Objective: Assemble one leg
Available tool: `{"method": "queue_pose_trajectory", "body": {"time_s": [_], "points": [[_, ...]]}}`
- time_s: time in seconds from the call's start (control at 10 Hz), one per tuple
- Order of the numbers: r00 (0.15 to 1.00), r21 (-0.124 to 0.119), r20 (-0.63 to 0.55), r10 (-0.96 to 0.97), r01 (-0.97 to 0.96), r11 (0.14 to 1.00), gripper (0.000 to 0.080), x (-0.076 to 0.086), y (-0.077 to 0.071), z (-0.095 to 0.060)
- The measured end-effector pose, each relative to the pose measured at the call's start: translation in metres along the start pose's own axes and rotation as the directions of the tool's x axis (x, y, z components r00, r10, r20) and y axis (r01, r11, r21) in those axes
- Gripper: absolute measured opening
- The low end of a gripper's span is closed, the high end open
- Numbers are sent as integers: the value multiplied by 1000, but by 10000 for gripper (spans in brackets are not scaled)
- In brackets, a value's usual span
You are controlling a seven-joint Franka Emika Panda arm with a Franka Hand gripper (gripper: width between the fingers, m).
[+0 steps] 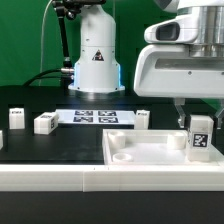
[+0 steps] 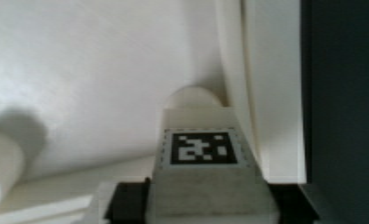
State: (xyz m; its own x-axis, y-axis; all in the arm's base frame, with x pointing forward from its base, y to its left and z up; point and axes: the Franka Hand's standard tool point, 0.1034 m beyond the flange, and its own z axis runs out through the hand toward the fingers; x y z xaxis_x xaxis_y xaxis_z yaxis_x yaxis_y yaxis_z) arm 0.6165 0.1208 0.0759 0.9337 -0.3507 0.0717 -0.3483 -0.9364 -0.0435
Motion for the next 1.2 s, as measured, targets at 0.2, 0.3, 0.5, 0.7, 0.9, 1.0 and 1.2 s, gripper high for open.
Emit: {"method": "queue_pose_trajectory", "body": {"time_s": [0.2,0.3,0.5,0.7,0.9,1.0,1.2], "points": [[980,3,0,198,-198,980,291,-1,-1,0],[945,3,0,327,-327,945,291,-1,-2,0],[862,-3,-1,507,-507,862,291,-2,-3,0],[824,0,2,566,-566,824,336,-2,-3,0],[816,1,3,578,-578,816,471,-2,-4,0],[838,1,3,546,-546,838,608,-2,-4,0],[897,2,3,443,-443,897,637,-2,-3,0]]}}
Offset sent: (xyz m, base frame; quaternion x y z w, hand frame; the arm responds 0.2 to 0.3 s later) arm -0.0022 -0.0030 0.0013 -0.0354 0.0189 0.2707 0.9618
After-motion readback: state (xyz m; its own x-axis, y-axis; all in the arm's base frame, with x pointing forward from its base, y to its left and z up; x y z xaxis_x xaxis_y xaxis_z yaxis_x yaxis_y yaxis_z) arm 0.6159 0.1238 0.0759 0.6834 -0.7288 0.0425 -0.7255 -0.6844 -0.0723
